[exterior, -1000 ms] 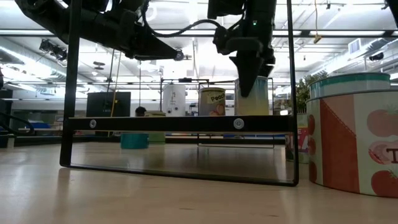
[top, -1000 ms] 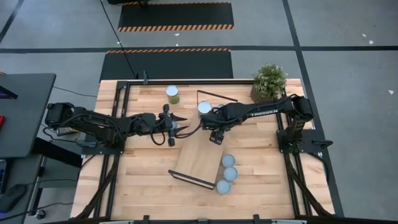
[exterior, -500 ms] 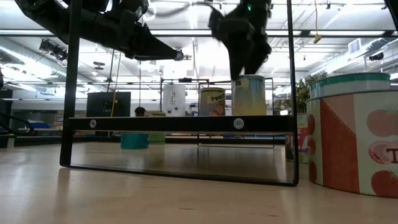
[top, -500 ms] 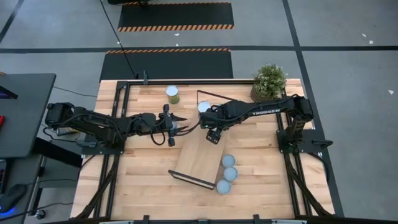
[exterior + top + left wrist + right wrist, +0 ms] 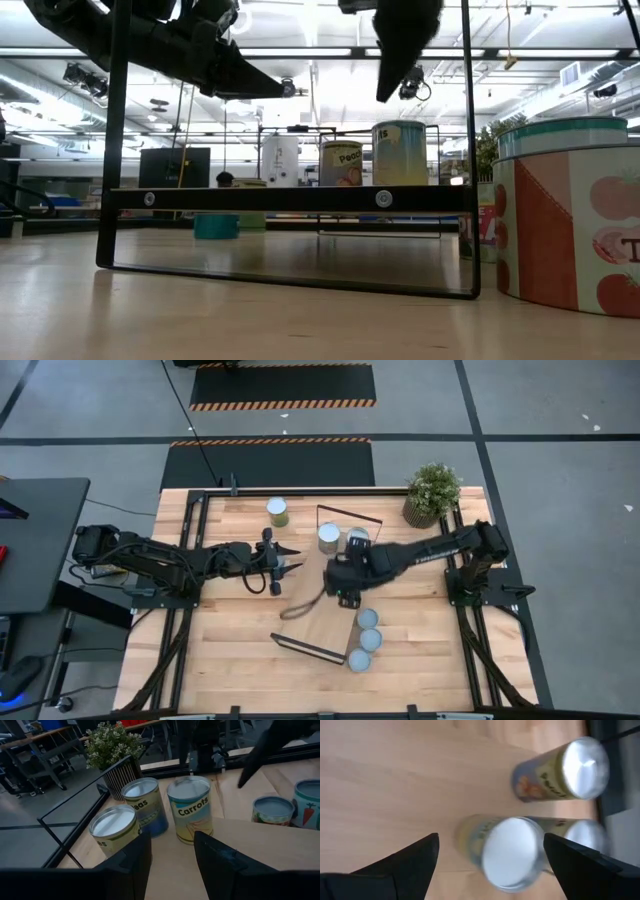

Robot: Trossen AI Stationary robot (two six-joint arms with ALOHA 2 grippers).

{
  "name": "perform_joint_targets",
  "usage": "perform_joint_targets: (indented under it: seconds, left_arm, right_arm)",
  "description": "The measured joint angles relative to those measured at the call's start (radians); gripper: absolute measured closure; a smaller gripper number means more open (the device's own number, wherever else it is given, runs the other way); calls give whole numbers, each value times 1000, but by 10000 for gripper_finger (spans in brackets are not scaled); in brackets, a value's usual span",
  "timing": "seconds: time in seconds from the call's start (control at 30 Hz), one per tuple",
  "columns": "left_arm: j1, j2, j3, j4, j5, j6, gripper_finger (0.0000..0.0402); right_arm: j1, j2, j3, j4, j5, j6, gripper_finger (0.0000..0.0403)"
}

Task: Pick and place cans onto a shelf
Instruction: Put the canned carrots on the shelf

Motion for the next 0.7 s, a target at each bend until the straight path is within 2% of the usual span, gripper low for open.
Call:
perform_joint_targets:
  seconds: [0.33, 0.53, 0.7]
  left_arm:
    - [0, 0, 0, 0, 0, 0, 246]
    - [0, 0, 0, 0, 0, 0, 246]
    - [0, 0, 0, -1, -29, 27, 246]
  right_arm:
    - [33, 0, -181, 24, 219, -48, 36]
    - [24, 0, -192, 37, 236, -44, 36]
    - [47, 0, -144, 18, 227, -26, 36]
